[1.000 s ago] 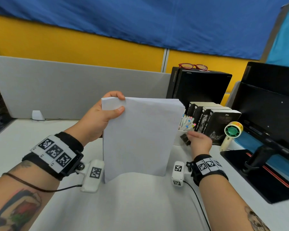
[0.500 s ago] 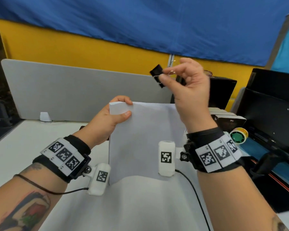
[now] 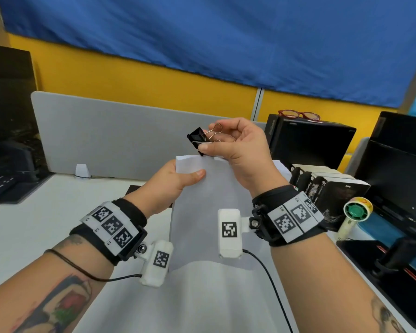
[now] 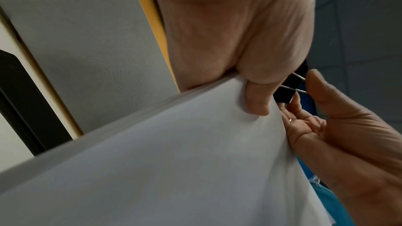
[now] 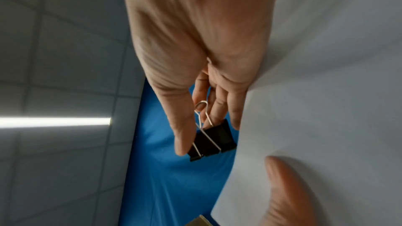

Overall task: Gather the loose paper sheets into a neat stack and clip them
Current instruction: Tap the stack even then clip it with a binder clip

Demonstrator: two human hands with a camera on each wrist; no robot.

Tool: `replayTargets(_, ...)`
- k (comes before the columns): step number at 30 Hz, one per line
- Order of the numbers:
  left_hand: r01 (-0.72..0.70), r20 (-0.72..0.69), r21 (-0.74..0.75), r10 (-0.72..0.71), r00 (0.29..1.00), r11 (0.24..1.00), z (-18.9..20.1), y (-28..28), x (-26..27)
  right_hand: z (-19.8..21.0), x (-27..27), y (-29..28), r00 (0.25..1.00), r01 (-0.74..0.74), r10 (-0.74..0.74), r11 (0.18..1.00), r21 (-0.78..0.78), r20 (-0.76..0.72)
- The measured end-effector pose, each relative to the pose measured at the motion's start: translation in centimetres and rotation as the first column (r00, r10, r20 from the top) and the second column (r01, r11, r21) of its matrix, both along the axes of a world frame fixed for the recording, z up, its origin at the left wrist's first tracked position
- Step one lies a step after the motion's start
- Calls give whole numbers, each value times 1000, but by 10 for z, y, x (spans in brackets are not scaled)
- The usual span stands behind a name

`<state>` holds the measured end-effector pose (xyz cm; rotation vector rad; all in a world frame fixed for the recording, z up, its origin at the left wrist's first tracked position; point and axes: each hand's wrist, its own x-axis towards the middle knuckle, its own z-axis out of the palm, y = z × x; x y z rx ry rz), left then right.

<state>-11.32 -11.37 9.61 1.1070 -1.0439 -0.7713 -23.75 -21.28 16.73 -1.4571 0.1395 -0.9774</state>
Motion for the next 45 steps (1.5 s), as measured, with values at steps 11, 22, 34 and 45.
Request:
replayTargets(11, 11, 1, 15, -11, 1000, 1000, 1, 1, 1, 9, 8, 0, 987, -157, 158, 985, 67, -11)
replayTargets(22, 29, 8, 29, -29, 1000, 999, 1, 2, 3, 34, -2, -19, 919, -123, 65, 984, -125, -388)
replayTargets(34, 21, 52, 82, -25, 998, 996, -2, 1, 11, 68, -12, -19, 634, -150, -257, 884, -442, -729)
replayTargets(45, 12, 35, 96, -15, 999, 995, 0, -2, 11, 70, -15, -23, 602, -152, -301, 866, -476, -740)
